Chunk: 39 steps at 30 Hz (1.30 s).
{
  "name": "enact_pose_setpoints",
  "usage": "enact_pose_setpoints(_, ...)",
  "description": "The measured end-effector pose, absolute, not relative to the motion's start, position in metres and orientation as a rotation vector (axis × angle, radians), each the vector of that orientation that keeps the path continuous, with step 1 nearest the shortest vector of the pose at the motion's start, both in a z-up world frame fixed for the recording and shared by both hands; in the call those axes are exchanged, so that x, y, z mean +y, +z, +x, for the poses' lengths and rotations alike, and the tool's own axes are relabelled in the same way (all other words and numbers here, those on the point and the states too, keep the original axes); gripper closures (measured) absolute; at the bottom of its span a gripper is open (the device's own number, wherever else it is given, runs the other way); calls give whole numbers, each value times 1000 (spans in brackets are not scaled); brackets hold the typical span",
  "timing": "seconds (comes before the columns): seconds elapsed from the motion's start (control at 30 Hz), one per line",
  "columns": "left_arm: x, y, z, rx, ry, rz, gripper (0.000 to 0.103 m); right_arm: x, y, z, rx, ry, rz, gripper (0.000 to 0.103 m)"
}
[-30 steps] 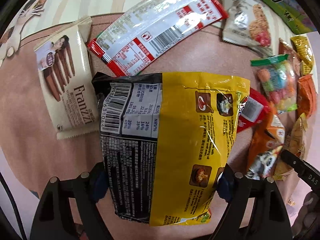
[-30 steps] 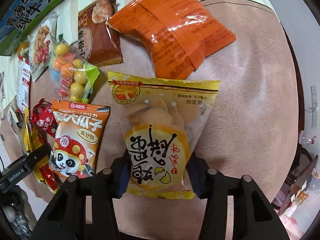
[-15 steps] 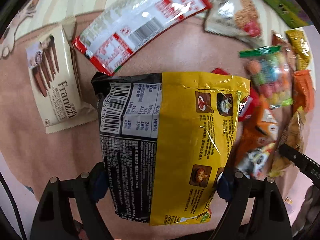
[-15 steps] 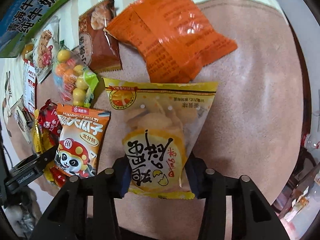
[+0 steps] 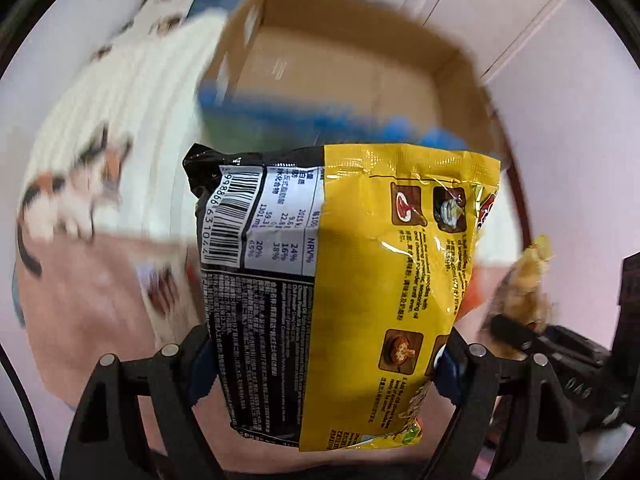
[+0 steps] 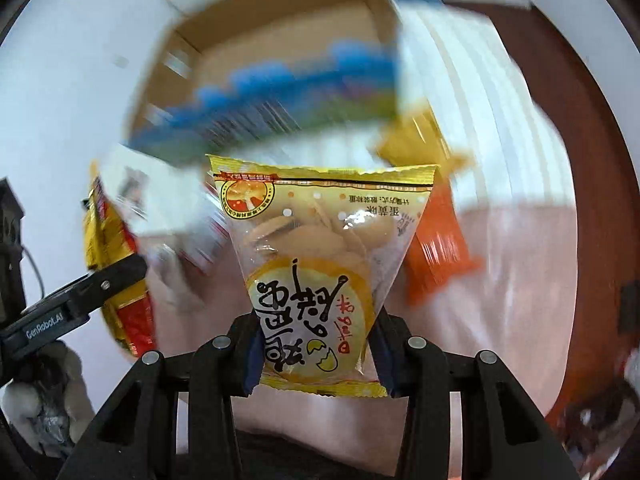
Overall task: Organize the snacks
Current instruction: 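Carry both bags into the cardboard box and open both grippers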
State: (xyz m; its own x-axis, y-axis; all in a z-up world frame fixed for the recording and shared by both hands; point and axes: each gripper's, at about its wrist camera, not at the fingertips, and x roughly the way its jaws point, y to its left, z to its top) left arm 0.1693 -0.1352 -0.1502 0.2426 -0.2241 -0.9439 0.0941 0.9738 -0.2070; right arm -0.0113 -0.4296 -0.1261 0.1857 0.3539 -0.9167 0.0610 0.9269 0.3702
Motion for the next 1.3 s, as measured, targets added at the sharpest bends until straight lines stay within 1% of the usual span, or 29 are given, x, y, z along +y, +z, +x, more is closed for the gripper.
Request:
enact_pose_setpoints(0.03, -137, -134, 178, 1284, -231, -122, 19, -428, -106, -4, 1331, 238, 365, 56)
enact_pose_setpoints(0.1, -130, -95, 199, 1237, -264, -132, 19, -421, -84, 16, 1280, 272, 384, 56)
enact_pose_setpoints(0.2, -118, -57, 218, 1191, -268, -110, 19, -420, -50, 53, 1197, 317, 384, 56)
enact_pose_setpoints(0.27, -117, -54, 249, 1185, -268, -110, 19, -415, -42, 84, 1156, 320, 359, 56)
enact_pose_setpoints(0.4, -115, -79, 318, 1225, -258, -101, 19, -405, -48, 136, 1129, 296, 298, 56)
enact_pose_setpoints(0.5, -120, -105, 356, 1277, -246, -91, 19, -395, -75, 178, 1158, 266, 262, 56)
enact_pose_setpoints(0.57, -123, -130, 378, 1321, -240, -82, 19, -390, -106, 214, 1198, 248, 253, 56)
enact_pose_setpoints(0.7, -135, -160, 414, 1399, -232, -63, 19, -381, -143, 262, 1274, 221, 253, 56)
enact_pose_setpoints(0.9, -156, -195, 447, 1457, -221, 7, 19, -380, -193, 295, 1358, 198, 241, 56)
enact_pose_setpoints(1.17, -172, -224, 461, 1512, -202, 54, 18, -380, -225, 318, 1414, 181, 229, 55)
enact_pose_setpoints(1.2, -172, -228, 462, 1521, -199, 40, 18, -380, -228, 320, 1426, 183, 227, 54)
enact_pose_setpoints(1.27, -169, -233, 463, 1538, -198, 19, 17, -383, -234, 322, 1448, 188, 232, 34)
enact_pose_setpoints(1.3, -165, -236, 466, 1539, -198, 11, 16, -384, -237, 322, 1457, 182, 230, 19)
